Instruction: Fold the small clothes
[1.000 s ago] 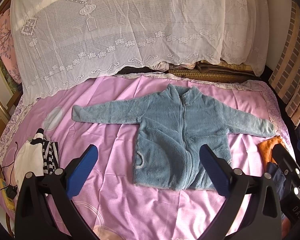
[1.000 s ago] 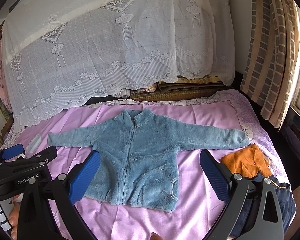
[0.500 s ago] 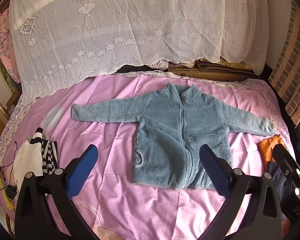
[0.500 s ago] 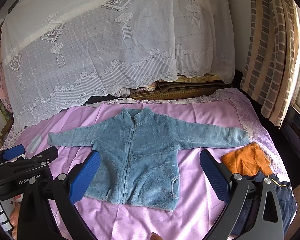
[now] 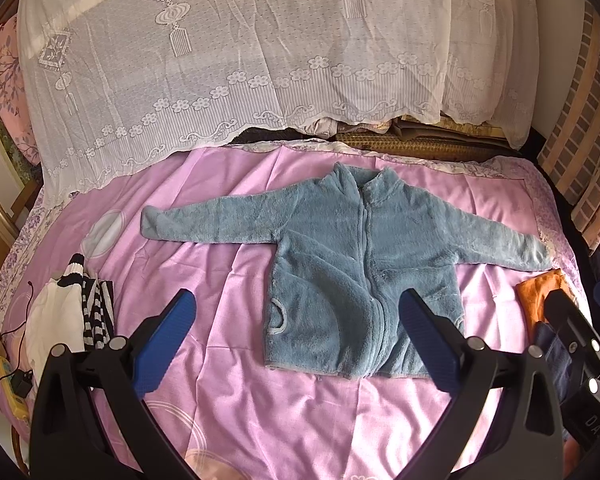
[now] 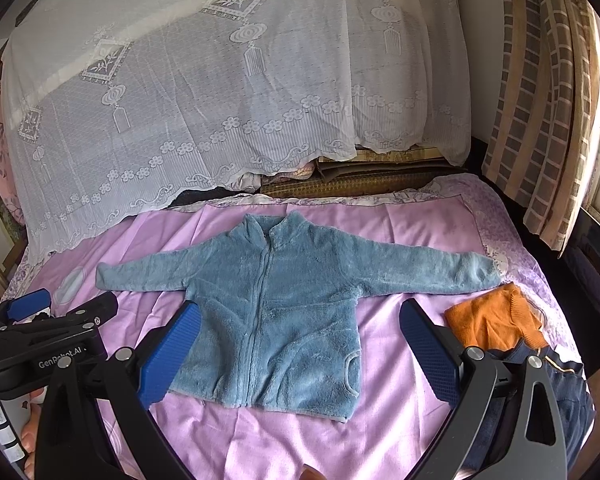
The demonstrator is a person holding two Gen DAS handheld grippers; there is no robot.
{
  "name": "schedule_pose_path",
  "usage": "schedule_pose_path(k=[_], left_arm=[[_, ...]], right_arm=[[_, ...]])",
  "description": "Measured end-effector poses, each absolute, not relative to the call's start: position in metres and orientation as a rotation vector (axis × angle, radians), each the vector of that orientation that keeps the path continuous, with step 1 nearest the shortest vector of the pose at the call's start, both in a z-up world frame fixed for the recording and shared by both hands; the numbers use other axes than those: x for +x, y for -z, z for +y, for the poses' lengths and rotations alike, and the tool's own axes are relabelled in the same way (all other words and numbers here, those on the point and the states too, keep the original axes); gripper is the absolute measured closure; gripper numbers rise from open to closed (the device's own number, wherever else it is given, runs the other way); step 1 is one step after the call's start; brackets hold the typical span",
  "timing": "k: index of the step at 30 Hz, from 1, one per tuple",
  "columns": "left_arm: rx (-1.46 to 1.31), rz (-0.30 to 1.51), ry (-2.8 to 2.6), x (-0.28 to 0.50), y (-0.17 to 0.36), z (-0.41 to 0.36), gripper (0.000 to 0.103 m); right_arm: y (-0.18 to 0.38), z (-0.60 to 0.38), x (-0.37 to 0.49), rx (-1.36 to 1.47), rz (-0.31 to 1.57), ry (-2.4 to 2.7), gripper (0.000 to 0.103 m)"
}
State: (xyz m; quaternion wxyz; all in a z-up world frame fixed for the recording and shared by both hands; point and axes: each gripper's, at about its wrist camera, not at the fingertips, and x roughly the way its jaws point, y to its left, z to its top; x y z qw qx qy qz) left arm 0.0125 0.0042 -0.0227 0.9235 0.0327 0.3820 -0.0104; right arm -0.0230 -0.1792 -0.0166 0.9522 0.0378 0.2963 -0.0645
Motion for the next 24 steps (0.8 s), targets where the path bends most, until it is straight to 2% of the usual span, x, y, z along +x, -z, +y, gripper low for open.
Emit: schedule_pose_path(k=[14, 17, 24], left_arm=[[0.074, 0.808, 0.03, 0.014, 0.033, 0.004, 0.004], [0.054, 0.853, 0.073, 0.026, 0.066, 0.011, 0.004], [-0.086, 1.097, 0.034, 0.067, 0.185, 0.062, 0.004]], right_arm=[[0.029, -0.179, -0.021, 0.083, 0.621, 0.13, 0.003], [0.058, -0.186, -0.015, 0.097, 0.639, 0.141, 0.003], [0.17, -0.247, -0.011, 0.222, 0.879, 0.232, 0.003]])
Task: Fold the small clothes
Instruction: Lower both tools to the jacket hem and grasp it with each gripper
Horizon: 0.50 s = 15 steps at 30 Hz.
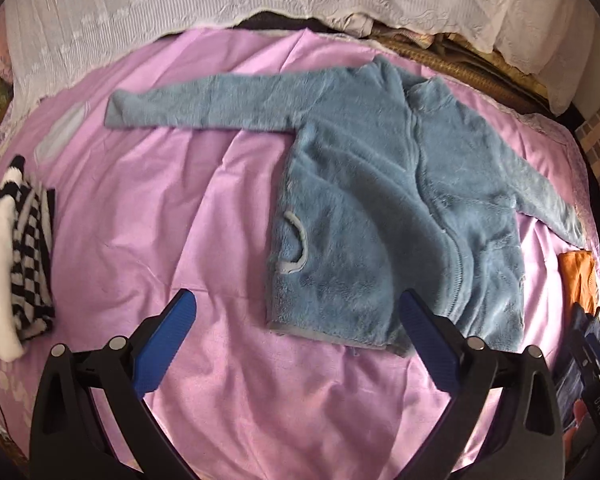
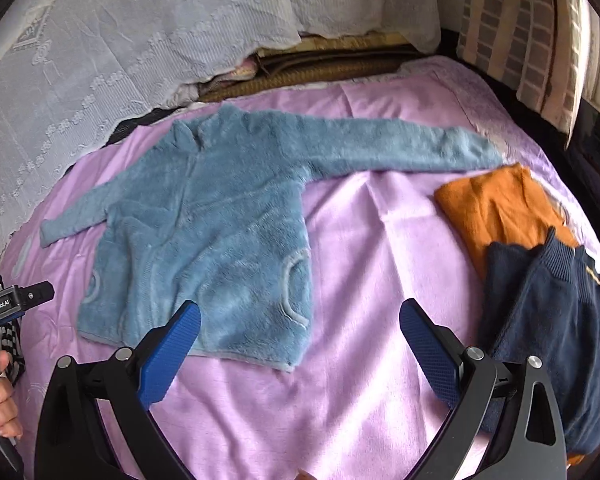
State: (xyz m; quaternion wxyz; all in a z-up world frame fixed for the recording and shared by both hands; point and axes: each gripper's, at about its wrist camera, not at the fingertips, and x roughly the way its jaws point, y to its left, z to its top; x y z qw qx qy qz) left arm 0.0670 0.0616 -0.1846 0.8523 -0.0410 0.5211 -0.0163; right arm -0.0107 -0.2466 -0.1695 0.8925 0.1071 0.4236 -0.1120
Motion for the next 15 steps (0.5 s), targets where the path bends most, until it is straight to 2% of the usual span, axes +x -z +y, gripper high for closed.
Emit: schedule_pose_path(k=[9, 11, 13, 15], left_arm=[[-0.081, 1.164, 0.097, 0.114, 0.233, 0.075, 0.007], [-0.069, 1.18, 0.139, 0.122, 0.244, 0.073, 0.016], [-0.083, 1.221, 0.204, 0.126, 0.256, 0.067, 0.04], [-0.063, 1.212, 0.225, 0.122, 0.26, 0.062, 0.042]], right_arm=[[0.213, -0.256, 0.03, 0.289, 0.982, 0.178, 0.003], [0.223, -0.252, 0.038, 0.286, 0.998, 0.169, 0.003], [0.232, -0.248, 0.046, 0.267, 1.008, 0.157, 0.003], [0.241, -0.242, 0.052, 0.231, 1.026, 0.15, 0.006]])
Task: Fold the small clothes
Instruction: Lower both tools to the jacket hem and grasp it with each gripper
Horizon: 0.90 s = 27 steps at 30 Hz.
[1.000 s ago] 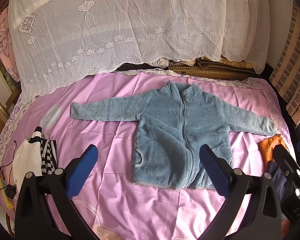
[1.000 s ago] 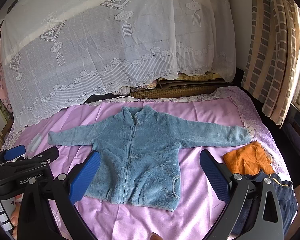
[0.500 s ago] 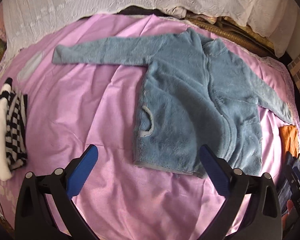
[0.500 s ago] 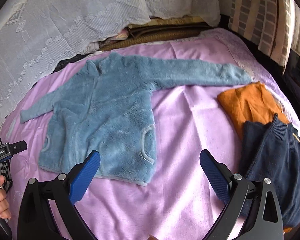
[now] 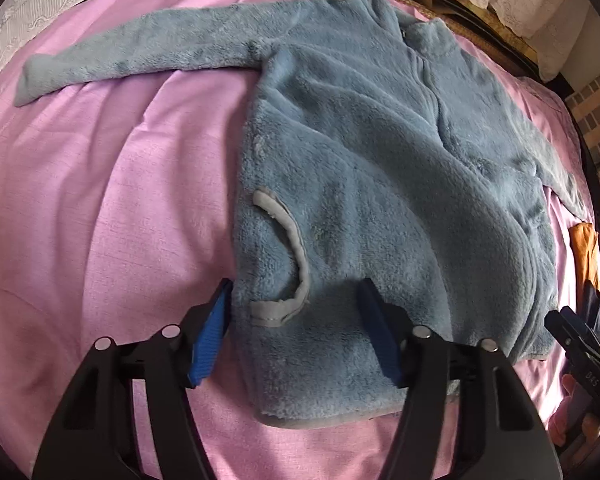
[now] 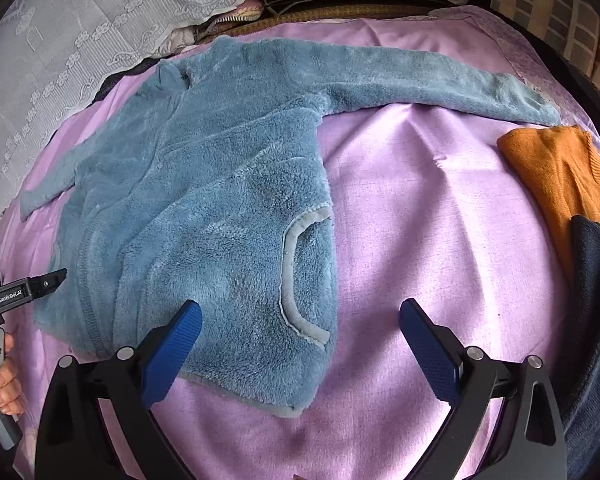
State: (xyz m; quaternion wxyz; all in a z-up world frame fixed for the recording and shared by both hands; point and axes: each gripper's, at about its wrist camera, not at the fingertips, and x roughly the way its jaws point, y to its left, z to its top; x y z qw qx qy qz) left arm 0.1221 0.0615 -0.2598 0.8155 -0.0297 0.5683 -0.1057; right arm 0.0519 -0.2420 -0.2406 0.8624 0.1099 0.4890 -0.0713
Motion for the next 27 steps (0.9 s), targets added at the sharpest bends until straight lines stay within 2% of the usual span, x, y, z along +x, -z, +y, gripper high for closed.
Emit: schedule_pose_path(k=[4, 5, 6, 7, 8, 9, 12, 19, 27], left_arm=[[-0.058, 1.18, 0.242, 0.115, 0.266, 0.062, 0.041], [-0.071, 1.177, 0.242, 0.114, 0.265, 0.064, 0.042], [-0.074, 1.173, 0.244, 0.112, 0.264, 0.065, 0.05], [-0.062, 1.164, 0.249, 0.109, 0.262, 0.065, 0.063], [-0.042, 1.153, 0.258, 0.105, 0.259, 0.063, 0.072], [-0.026, 1.145, 0.271, 0.101, 0.257, 0.061, 0.087], [0.002, 1.108, 0.261, 0.09, 0.244, 0.06, 0.092], [-0.036, 1.085, 0.253, 0.056, 0.213, 0.086, 0.092], [0.034, 1.205, 0.242, -0.017, 0.242, 0.096, 0.091]], right_arm=[[0.252, -0.235, 0.058, 0.193, 1.028, 0.127, 0.011], [0.251, -0.234, 0.058, 0.187, 1.022, 0.115, 0.019], [0.251, -0.233, 0.059, 0.18, 1.018, 0.095, 0.034], [0.248, -0.231, 0.058, 0.175, 1.012, 0.066, 0.046], [0.246, -0.229, 0.057, 0.18, 1.012, 0.037, 0.07], [0.245, -0.229, 0.056, 0.194, 1.011, 0.02, 0.084], [0.232, -0.236, 0.048, 0.243, 0.992, 0.014, 0.087], [0.204, -0.249, 0.015, 0.255, 1.019, -0.022, 0.088], [0.229, -0.233, -0.058, 0.169, 1.167, -0.059, 0.087]])
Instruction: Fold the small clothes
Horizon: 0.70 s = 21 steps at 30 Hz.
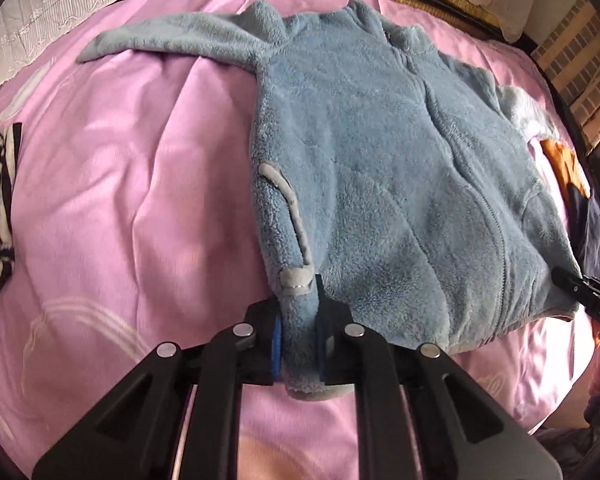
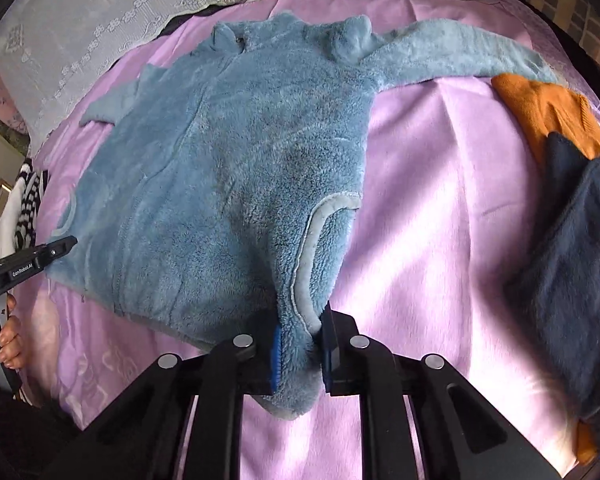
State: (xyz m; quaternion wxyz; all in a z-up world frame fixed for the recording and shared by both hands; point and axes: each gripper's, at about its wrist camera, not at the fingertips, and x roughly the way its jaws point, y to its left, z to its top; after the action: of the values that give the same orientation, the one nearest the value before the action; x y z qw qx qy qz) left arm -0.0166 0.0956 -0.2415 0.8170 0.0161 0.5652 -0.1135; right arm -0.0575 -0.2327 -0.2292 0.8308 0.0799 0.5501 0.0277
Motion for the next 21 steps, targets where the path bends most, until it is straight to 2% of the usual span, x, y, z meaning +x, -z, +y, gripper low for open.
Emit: schedule_pose_path(k=[4, 5, 6, 8, 10, 13, 16, 18, 20, 21], left_arm=[[0.071, 1.215, 0.221, -0.016, 0.241, 0.098, 0.081], [0.078, 1.201, 0.213, -0.012, 0.233, 0.1, 0.079], [0.086, 1.18, 0.202, -0.009, 0.225, 0.102, 0.075], [0.097, 1.118, 0.181, -0.003, 0.207, 0.106, 0.071], [0.076, 1.066, 0.182, 0.014, 0.188, 0.108, 0.059], [0.062, 1.012, 0.216, 0.044, 0.172, 0.091, 0.051], [0.09, 1.037, 0.248, 0.052, 0.19, 0.063, 0.043], [0.165, 1.107, 0.227, 0.057, 0.222, 0.046, 0.043], [0.229, 1.191, 0.171, 0.062, 0.253, 0.038, 0.041], [0.214, 1.176, 0.162, 0.061, 0.254, 0.04, 0.041]], right_arm=[[0.233, -0.233, -0.057, 0.095, 1.186, -0.048, 0.073], [0.226, -0.236, -0.054, 0.09, 1.176, -0.043, 0.062], [0.218, -0.241, -0.051, 0.083, 1.153, -0.033, 0.059], [0.201, -0.254, -0.047, 0.087, 1.074, 0.003, 0.059], [0.186, -0.265, -0.04, 0.151, 1.0, 0.019, 0.059], [0.183, -0.264, -0.006, 0.207, 0.968, -0.013, 0.059], [0.211, -0.248, 0.025, 0.261, 1.006, -0.083, 0.058], [0.238, -0.245, 0.044, 0.264, 1.111, -0.072, 0.062], [0.234, -0.256, 0.045, 0.293, 1.089, -0.091, 0.066], [0.225, -0.265, 0.044, 0.296, 1.056, -0.09, 0.066]])
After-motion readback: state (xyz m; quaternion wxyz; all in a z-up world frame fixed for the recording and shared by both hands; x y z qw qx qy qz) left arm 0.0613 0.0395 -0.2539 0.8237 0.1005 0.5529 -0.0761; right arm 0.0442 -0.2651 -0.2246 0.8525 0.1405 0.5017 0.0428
